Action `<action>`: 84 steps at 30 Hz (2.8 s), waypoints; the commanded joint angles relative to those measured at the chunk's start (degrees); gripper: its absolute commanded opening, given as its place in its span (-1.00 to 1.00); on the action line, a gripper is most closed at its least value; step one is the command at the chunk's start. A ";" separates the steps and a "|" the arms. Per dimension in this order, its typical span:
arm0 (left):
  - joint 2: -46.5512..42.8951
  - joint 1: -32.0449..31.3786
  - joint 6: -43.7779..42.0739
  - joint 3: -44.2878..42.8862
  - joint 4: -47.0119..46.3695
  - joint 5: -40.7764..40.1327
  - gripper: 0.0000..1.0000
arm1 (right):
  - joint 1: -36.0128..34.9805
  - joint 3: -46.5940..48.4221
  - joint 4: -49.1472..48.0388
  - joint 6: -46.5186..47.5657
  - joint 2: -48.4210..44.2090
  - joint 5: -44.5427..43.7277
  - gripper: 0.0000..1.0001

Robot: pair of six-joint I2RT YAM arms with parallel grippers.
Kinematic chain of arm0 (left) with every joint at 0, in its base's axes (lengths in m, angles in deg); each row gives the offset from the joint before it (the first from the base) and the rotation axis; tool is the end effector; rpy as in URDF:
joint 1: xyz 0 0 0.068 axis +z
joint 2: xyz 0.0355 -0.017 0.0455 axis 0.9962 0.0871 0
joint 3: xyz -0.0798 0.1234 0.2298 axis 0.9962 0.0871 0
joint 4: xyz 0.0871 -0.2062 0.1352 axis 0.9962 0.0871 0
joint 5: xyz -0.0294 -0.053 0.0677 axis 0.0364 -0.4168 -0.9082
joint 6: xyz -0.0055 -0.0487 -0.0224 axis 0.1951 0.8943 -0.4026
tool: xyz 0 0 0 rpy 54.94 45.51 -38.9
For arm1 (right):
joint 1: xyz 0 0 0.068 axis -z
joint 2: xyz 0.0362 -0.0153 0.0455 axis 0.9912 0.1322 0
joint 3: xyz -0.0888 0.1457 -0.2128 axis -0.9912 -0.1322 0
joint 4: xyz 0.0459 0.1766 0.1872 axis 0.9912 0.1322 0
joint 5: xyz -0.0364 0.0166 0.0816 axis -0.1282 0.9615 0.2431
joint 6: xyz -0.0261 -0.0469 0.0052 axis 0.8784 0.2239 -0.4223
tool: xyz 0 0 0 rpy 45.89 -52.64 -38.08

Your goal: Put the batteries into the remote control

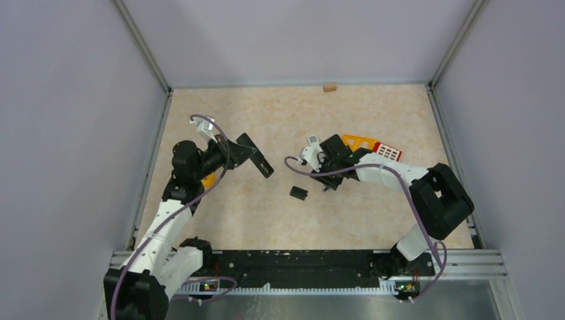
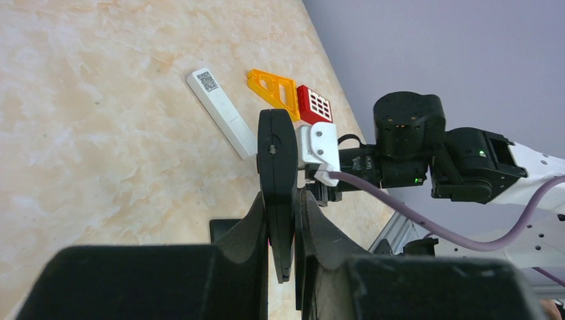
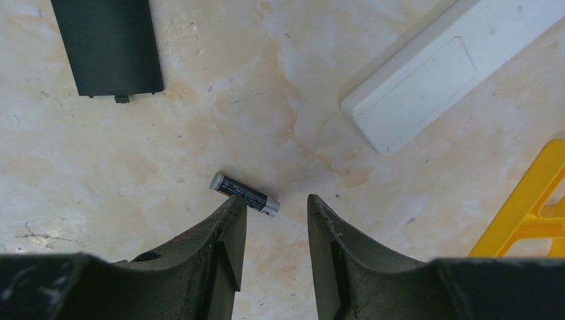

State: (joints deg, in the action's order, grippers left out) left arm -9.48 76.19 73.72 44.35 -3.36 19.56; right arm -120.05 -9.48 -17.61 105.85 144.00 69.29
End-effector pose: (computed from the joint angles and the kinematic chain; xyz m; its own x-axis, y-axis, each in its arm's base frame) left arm 0.2028 -0.0523 0.2958 -0.5508 -0.4675 -0.6914 0.4363 0.5450 -0.7160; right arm 0.2441 0.1924 0.1906 -0.2870 -0.8317 -0.4752 -0.8953 0.4094 -0.1758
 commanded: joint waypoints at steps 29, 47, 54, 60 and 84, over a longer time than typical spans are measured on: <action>-0.33 1.17 0.68 -2.15 -5.65 5.06 -1.00 | -0.23 1.95 1.79 4.86 7.05 4.49 -0.26; -1.25 1.51 0.19 -2.51 -4.36 3.91 -1.00 | -0.23 2.06 -1.56 -2.29 1.70 1.73 -0.32; -5.30 2.39 -1.57 -3.35 -0.12 -2.17 -1.00 | -2.39 1.32 -0.41 5.37 -1.27 0.10 -0.17; -10.38 2.83 -2.84 -5.01 4.68 -10.75 -1.00 | -4.34 2.31 2.93 7.12 2.00 -1.29 -0.16; -8.79 4.23 -2.52 -6.11 6.38 -9.38 -1.00 | -8.74 5.53 1.49 6.97 10.60 -1.47 -0.35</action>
State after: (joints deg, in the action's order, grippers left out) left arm -18.36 79.97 71.32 40.17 4.46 9.42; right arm -128.88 -5.50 -15.82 113.74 152.44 67.11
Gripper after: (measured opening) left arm 0.157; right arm 0.346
